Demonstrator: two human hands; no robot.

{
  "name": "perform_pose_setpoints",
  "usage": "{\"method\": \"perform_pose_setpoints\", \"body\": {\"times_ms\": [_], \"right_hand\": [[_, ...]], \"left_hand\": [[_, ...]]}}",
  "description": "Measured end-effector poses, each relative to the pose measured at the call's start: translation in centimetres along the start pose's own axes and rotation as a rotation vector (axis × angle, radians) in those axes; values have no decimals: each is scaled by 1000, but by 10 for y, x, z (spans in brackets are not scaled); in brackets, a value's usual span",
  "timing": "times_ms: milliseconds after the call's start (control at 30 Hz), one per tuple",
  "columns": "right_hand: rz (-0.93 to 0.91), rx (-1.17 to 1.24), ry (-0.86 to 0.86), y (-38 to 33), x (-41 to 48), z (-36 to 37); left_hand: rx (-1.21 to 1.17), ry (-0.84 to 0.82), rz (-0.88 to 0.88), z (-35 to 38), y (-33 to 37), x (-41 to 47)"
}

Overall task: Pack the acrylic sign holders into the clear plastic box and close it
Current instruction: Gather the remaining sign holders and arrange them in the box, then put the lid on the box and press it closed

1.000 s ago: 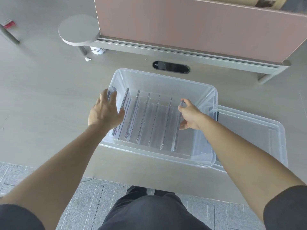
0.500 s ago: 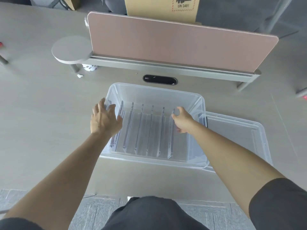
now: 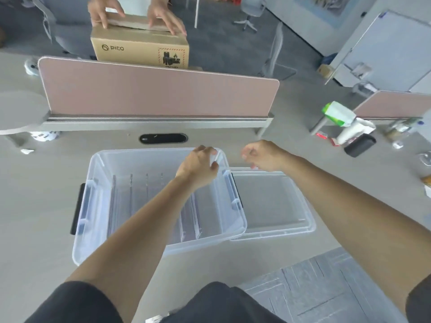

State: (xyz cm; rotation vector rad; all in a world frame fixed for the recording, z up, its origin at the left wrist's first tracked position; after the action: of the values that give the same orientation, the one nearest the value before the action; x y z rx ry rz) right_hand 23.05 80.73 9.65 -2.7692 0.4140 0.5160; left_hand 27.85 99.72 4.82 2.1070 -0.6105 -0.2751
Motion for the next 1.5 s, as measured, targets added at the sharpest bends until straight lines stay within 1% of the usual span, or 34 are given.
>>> {"method": "perform_pose_setpoints", "body": {"times_ms": [200,333,500,633,700,833,933,1000,1067,1200,1300,1400,1500], "right_hand": [[103,9,17,93,2,-16],[96,4,-19,151,26,-21],[67,-87,-67,224,84,-29],[-18,-194,-182,259,135,5],[-65,-234,-233,268,158,28],[-156,-359,-246,276,194,60],[-201,-452,-232,279,208,75],[-219,-488,-223,281,215,84],[-239,-510,-213,284,221,90],[-238,-502,-213,287,231,96],[-249,-541,-278,284,234,95],[-239,-438,-376,287,233,88],[-261,-344,-405,287,228,64]], "left_hand": [[93,-197,49,72,38,43],[210,-299,18,119,55,82],[358,-399,-178,162,54,124],[461,-434,-369,186,24,146],[522,-464,-437,200,5,153],[642,-504,-511,222,-27,165],[710,-502,-480,234,-42,173],[764,-481,-437,238,-49,181],[788,-491,-436,238,-53,189],[740,-548,-495,241,-61,198],[679,-592,-557,240,-62,201],[563,-630,-617,234,-56,203],[558,-617,-564,218,-38,205]]}}
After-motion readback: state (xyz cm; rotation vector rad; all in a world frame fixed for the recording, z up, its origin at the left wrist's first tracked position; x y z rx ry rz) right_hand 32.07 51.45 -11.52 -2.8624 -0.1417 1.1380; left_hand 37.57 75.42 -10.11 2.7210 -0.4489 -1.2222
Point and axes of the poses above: each hand's wrist, its own x-axis towards the middle knuckle, its own z-axis out of the palm, y = z × x, the point moved 4 cm from there along x, towards the middle knuckle, and after that the axes turned 12 degrees about -x, right-handed, at the moved point
